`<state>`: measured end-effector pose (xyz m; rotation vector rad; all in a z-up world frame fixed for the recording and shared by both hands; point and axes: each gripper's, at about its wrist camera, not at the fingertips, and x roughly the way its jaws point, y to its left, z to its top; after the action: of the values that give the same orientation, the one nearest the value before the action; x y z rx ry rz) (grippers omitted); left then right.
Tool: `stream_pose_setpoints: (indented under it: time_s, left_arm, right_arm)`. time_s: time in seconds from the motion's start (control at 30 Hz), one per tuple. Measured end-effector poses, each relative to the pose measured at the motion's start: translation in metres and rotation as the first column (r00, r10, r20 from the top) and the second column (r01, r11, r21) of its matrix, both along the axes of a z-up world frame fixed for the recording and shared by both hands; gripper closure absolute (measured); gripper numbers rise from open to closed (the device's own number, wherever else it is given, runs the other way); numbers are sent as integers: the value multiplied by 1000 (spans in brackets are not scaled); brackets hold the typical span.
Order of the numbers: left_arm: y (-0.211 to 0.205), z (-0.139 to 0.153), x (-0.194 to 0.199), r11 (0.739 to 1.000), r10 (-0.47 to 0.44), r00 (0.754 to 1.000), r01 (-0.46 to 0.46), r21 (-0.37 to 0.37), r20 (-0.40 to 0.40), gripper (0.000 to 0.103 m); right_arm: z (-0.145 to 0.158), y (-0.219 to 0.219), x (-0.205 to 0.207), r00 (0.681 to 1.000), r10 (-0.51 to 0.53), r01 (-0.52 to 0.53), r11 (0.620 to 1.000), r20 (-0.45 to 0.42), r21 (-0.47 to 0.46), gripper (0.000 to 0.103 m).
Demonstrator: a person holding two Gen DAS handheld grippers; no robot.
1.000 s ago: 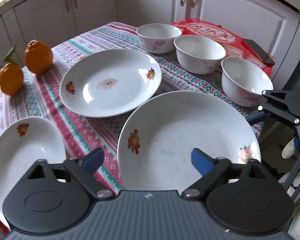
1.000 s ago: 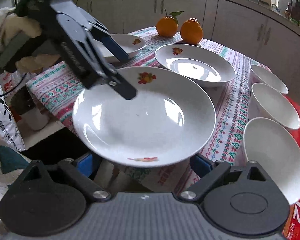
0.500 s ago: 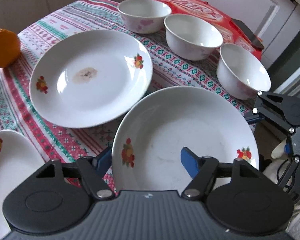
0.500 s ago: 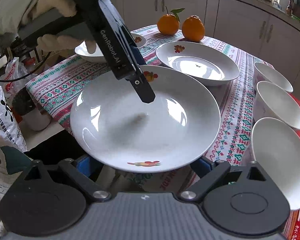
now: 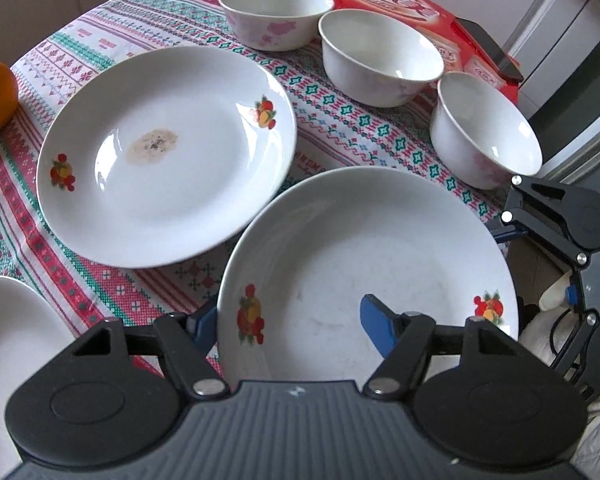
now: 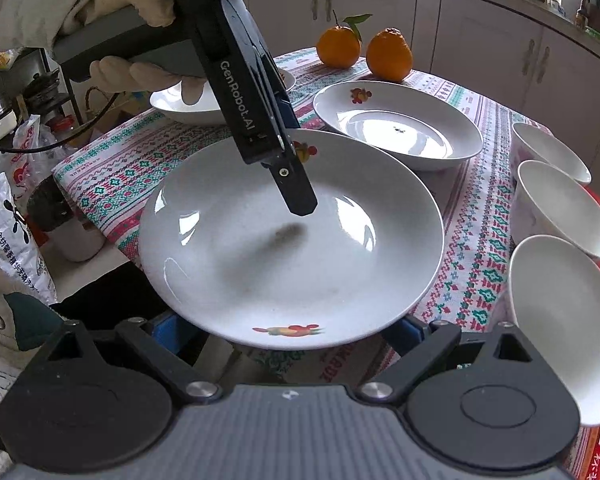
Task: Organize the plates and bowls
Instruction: 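Carry the plate with the left tool over another white plate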
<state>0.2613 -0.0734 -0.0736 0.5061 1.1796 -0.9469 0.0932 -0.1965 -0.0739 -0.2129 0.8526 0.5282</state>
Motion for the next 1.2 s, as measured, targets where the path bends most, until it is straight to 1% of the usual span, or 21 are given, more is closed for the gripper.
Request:
stream_pose_setpoints:
  time_s: [0.23, 0.4, 0.7, 0.97, 1.2]
  left_arm:
    - [9, 2, -2, 1000, 22, 1000, -22, -17, 2, 32]
    - [18, 9, -2, 998, 46, 999, -46, -38, 8, 32]
    - [36, 23, 0, 994, 98, 995, -96, -50, 34, 32]
    - [58, 40, 7, 986, 160, 986, -156, -63, 56, 32]
    - [85, 50, 18, 973, 224, 972, -219, -72, 76, 32]
  right_arm:
    - [4, 3, 2, 1000, 24, -24, 1000, -1, -19, 4]
    - [9, 4, 6, 999, 47, -47, 999, 1, -10, 4]
    - [19, 13, 15, 995, 99, -99, 995, 21, -18, 4]
    - [33, 23, 35, 986, 165, -165, 986, 35, -15, 4]
    - [42, 43, 61, 972, 231, -230, 973, 45, -25, 4]
